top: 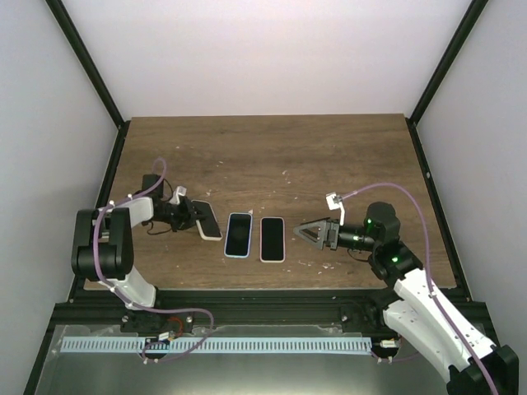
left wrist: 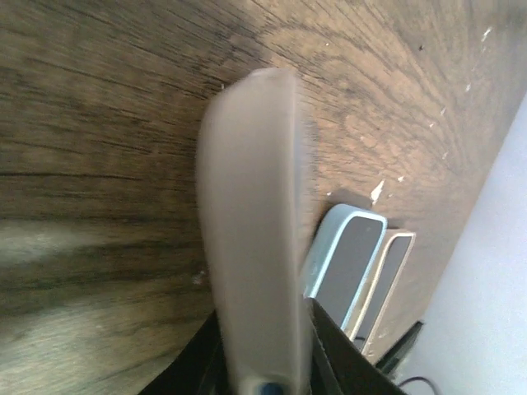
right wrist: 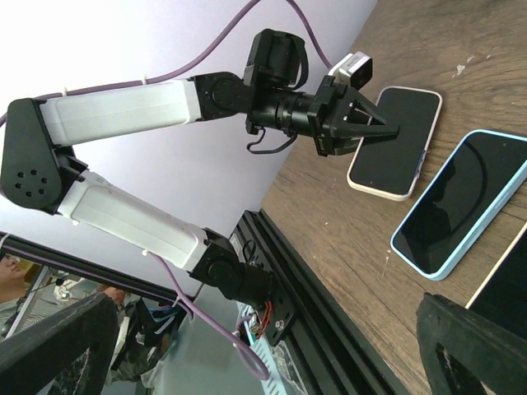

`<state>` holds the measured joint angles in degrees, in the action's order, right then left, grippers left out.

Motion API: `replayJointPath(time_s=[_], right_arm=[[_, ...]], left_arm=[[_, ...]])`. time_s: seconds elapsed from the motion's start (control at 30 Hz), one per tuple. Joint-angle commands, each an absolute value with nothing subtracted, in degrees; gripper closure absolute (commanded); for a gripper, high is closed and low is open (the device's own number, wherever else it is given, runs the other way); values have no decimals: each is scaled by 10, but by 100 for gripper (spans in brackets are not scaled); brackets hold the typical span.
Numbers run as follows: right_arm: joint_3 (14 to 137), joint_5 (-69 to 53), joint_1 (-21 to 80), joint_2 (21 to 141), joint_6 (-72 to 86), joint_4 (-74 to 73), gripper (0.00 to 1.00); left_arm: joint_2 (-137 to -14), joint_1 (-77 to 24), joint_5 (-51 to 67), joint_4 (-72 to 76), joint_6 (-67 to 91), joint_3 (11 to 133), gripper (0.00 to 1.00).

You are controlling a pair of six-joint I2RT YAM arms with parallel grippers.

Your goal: Put the phone into the phone case

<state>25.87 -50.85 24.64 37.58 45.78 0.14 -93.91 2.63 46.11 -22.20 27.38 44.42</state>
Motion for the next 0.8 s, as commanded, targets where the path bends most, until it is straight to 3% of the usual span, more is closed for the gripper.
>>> replayJointPath(time_s=[0.0,0.37,0.5,0.6,0.77], right_arm=[[285,-502,250,379,446,-5,0],[315,-460,251,386,424,-70,0],[346,-421,250,392,401,-120,0],[382,-371,251,401,390,-166,0],[447,-259,250,419,386,-242,0]], left_arm=[[-933,27,423,-236,270,446,72],[-862,27,271,-342,287,457,31],[-811,27,208,-389,294,477,21],[-759,27,200,-422,287,500,3],[-673,27,239,-466,256,550,0]])
